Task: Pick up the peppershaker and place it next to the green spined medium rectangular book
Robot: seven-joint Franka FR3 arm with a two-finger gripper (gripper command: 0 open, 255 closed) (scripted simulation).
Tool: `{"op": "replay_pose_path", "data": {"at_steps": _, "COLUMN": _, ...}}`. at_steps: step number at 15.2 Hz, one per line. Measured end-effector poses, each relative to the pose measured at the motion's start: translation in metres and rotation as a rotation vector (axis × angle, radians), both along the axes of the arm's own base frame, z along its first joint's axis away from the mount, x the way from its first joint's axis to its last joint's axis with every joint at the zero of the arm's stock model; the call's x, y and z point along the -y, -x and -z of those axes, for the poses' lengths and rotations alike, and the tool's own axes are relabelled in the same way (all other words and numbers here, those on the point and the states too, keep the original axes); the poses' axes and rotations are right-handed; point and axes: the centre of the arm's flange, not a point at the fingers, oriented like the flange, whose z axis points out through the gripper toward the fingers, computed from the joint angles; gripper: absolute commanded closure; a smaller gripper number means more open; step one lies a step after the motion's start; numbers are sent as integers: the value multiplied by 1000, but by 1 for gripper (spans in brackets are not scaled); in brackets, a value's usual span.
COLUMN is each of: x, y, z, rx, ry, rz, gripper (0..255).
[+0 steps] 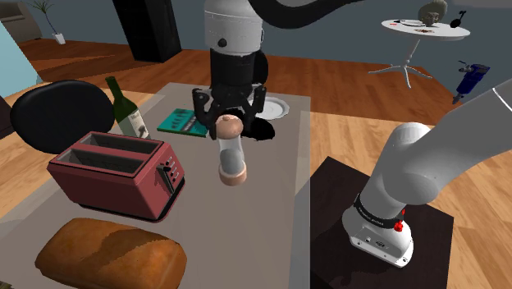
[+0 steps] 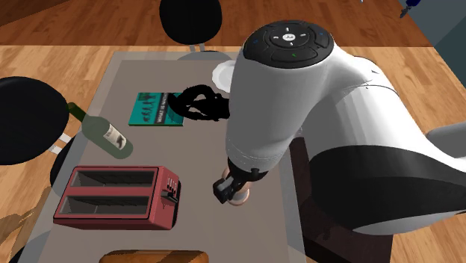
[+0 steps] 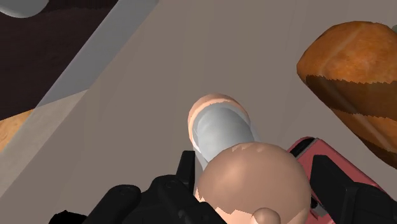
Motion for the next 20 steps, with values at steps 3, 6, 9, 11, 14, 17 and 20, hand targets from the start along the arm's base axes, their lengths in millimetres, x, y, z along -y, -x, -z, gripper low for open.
{"op": "replay_pose_path", "data": {"at_steps": 3, "x": 0, "y": 1, "z": -16, "rx": 0, "ry": 0, "rz": 0, "gripper": 255}}
{"op": "replay_pose_path", "data": {"at_steps": 6, "x": 0, "y": 1, "z": -32, "rx": 0, "ry": 0, "rz": 0, "gripper": 255}}
{"op": "replay_pose_path", "data": {"at_steps": 9, "x": -1, "y": 0, "z": -47, "rx": 0, "ry": 0, "rz": 0, "gripper": 255}}
{"op": "replay_pose_path", "data": {"at_steps": 11, "x": 0, "y": 0, "z": -57, "rx": 0, "ry": 0, "rz": 0, "gripper": 255}}
{"op": "replay_pose_path", "data": {"at_steps": 14, "x": 4, "y": -5, "z": -69, "rx": 0, "ry": 0, "rz": 0, "gripper": 255}}
{"op": "replay_pose_path", "data": {"at_steps": 17, "x": 18, "y": -35, "z": -70, "rx": 0, "ry": 0, "rz": 0, "gripper": 255}}
{"op": "replay_pose_path", "data": {"at_steps": 20, "x": 33, "y": -71, "z": -73, "rx": -1, "ry": 0, "rz": 1, "gripper": 255}}
